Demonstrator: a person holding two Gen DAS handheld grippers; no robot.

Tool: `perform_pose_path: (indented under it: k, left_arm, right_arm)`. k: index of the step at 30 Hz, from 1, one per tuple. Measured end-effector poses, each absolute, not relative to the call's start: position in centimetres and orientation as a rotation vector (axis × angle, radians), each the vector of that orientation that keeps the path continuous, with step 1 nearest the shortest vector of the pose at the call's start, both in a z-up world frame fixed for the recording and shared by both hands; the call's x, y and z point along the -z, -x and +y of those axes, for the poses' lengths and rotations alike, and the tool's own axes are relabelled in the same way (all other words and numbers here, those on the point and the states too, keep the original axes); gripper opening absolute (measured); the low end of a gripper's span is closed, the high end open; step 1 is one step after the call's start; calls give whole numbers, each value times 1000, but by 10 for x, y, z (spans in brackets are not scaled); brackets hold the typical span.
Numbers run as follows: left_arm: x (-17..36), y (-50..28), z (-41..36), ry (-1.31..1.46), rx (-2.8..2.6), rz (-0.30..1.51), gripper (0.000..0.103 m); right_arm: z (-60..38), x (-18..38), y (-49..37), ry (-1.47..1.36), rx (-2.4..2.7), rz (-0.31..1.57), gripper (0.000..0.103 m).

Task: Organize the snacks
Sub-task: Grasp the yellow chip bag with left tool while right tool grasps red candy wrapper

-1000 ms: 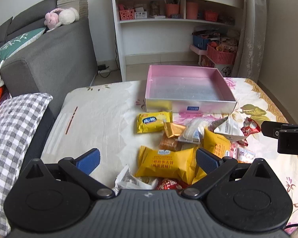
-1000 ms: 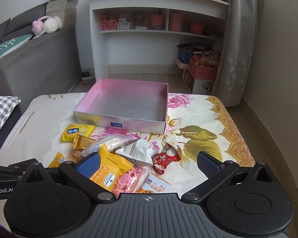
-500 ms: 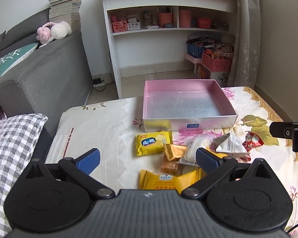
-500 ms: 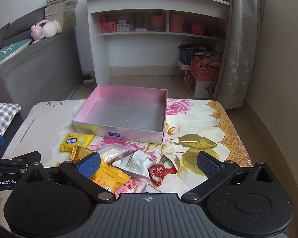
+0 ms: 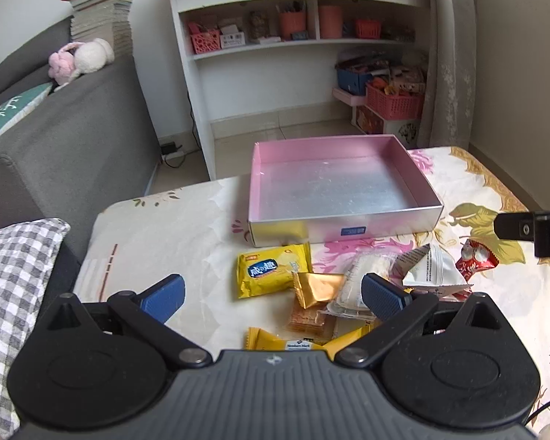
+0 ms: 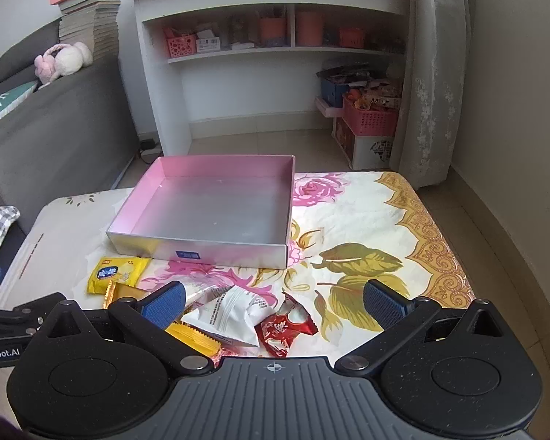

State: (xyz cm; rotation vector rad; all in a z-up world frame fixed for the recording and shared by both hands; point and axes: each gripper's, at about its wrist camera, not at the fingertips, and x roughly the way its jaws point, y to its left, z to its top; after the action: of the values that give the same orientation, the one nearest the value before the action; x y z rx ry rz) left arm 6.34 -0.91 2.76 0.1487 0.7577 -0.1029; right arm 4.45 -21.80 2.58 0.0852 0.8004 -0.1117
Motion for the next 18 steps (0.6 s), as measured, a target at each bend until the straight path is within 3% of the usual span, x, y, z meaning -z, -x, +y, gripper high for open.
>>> perform_pose_path:
  k: [10, 18]
  left_arm:
    - [-9, -96, -9, -119, 134, 809, 101]
    - [11, -130, 17, -48, 214, 893, 82]
  right_arm:
    - [-246, -3, -67, -129, 118, 853, 102]
    - [-274, 20, -81, -231, 150, 916, 99]
